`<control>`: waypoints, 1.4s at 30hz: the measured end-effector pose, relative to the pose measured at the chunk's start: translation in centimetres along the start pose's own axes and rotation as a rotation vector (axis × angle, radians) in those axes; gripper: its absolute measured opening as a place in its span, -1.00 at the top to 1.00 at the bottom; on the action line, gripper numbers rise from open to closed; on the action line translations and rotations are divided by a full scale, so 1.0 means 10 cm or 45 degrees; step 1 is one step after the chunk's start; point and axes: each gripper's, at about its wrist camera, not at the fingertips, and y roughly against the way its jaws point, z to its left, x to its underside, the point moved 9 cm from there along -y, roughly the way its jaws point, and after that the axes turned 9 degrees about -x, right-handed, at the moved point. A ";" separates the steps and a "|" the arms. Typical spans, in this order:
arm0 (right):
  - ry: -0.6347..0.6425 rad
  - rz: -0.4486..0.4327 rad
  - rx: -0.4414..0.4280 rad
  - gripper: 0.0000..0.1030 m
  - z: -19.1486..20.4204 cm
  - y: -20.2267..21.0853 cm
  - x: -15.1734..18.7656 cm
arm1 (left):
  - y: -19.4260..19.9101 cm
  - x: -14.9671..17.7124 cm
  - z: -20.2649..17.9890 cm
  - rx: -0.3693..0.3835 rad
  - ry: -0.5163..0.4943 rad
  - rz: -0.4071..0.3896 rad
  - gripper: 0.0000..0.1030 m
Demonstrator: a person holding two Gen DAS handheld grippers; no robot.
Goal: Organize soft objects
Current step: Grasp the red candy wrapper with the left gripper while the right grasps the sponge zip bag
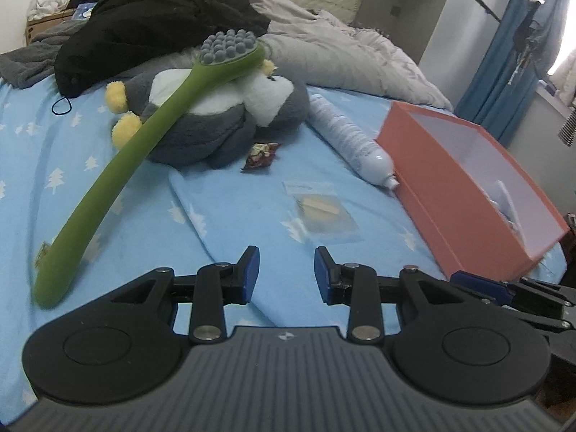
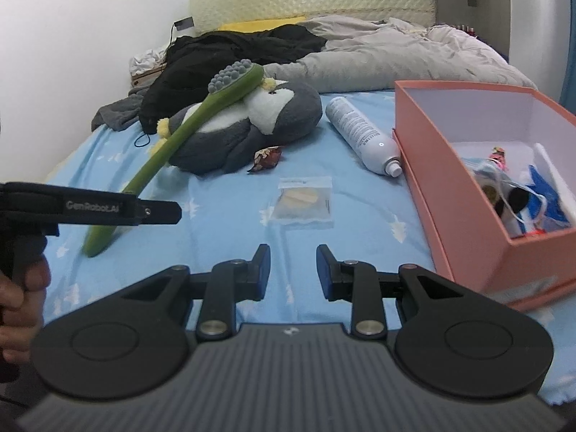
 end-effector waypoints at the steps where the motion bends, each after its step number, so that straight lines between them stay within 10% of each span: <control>1: 0.000 0.004 -0.003 0.39 -0.02 -0.07 -0.01 | -0.10 -0.03 0.02 -0.001 0.009 0.004 0.25; 17: -0.016 0.086 0.007 -0.11 -0.34 -1.26 -0.21 | -1.51 -0.56 0.08 -0.019 0.027 0.030 -0.09; 21: -0.028 0.085 -0.006 -0.62 -0.40 -1.50 -0.25 | -1.74 -0.71 0.06 -0.011 0.042 0.005 -0.14; 33: 0.062 0.089 -0.001 -0.64 -0.40 -1.85 -0.26 | -2.10 -0.92 -0.11 -0.040 0.014 -0.084 -0.13; 42: 0.099 0.110 -0.038 -0.13 -0.38 -1.84 -0.24 | -2.28 -0.98 -0.17 -0.101 0.008 -0.048 0.19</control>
